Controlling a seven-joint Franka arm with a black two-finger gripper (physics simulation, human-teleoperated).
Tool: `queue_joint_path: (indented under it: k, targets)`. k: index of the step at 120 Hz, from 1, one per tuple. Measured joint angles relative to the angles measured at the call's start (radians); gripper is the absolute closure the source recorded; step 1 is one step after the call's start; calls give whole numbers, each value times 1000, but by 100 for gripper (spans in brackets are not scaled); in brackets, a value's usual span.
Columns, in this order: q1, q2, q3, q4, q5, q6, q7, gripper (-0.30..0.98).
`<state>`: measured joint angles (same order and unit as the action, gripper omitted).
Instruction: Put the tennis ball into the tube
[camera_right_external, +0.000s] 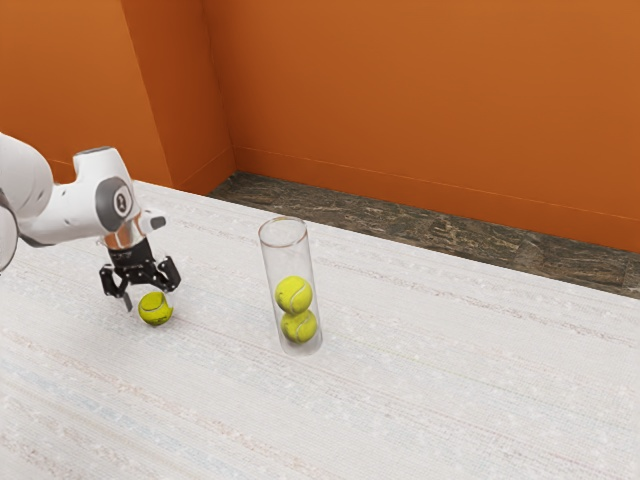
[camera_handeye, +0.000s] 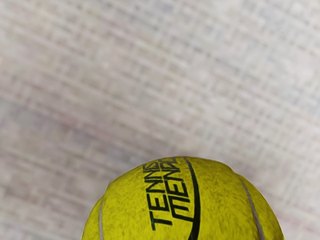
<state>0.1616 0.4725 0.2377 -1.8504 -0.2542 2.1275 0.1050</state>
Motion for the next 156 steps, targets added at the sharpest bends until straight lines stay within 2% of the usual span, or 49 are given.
queue_joint_path:
  k: [34, 59, 78, 86, 96, 113, 121, 137, 156]
  targets:
    - [0, 28, -3, 8, -38, 3, 48, 0]
    - [0, 27, -2, 8, -60, 4, 71, 21]
    - [-1, 23, -2, 7, -63, 5, 80, 27]
    - [-5, -17, -4, 3, -58, 2, 80, 31]
    - [-35, -102, -5, 0, -27, -12, 71, 35]
    - [-125, -233, -5, 70, 75, -106, 14, 39]
    - [-156, -249, -9, 153, 108, -179, -22, 39]
    - [-199, -255, -75, 317, 160, -335, -106, 40]
    - [-264, -252, -138, 376, 187, -457, -216, 39]
